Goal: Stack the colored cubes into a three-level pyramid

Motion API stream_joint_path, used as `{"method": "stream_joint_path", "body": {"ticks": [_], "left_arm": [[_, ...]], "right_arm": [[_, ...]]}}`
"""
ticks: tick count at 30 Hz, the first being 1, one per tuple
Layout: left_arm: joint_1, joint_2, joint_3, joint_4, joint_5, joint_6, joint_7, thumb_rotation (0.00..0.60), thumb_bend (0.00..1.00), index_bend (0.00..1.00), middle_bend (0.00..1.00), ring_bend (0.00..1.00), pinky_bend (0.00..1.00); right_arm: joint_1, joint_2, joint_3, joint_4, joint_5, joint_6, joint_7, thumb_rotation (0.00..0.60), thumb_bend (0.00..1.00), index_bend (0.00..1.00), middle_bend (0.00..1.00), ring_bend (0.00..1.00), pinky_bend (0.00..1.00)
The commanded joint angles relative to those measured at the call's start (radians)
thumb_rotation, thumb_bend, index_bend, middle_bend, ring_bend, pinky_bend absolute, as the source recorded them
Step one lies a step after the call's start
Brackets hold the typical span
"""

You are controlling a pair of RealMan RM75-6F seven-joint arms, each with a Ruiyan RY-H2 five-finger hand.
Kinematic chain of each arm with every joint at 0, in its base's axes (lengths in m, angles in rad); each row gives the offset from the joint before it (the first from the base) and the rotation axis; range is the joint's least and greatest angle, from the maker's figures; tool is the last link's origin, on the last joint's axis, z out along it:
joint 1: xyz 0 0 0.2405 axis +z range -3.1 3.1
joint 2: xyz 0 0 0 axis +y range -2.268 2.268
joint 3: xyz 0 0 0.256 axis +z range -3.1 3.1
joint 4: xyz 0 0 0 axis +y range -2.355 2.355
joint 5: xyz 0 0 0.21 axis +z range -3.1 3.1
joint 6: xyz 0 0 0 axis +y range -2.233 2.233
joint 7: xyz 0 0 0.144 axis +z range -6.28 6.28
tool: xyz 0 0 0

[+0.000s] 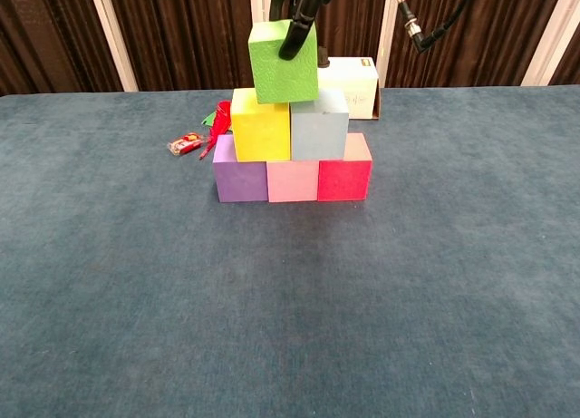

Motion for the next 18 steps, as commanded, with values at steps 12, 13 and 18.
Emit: {"method": "stream_joint_path", "body": {"ticks": [12,13,18], "left_arm": [[0.000,-0.003,-0.003,-0.001,-0.001,-0.002,0.002,0.600,0.36,0.12,0.01,0.00,0.00],[0.001,-0.002,-0.003,-0.001,-0.001,-0.002,0.002,0.600,0.36,0.12,0.01,0.00,0.00],[0.003,0.000,-0.006,-0.005,-0.001,0.001,0.000,0.600,0.36,0.12,0.01,0.00,0.00]], "right_arm": [[-0.026,-0.027,0.010,0.026,-0.024,0.021,-0.010,0.600,0.26,0.41,0.42,0.20,0.00],[-0.027,-0.029,0.012,0.026,-0.025,0.022,-0.011,0.600,0.26,0.41,0.42,0.20,0.00],[-0.033,-0.031,0.020,0.022,-0.027,0.017,-0.016,0.600,0.26,0.41,0.42,0.20,0.00]]}}
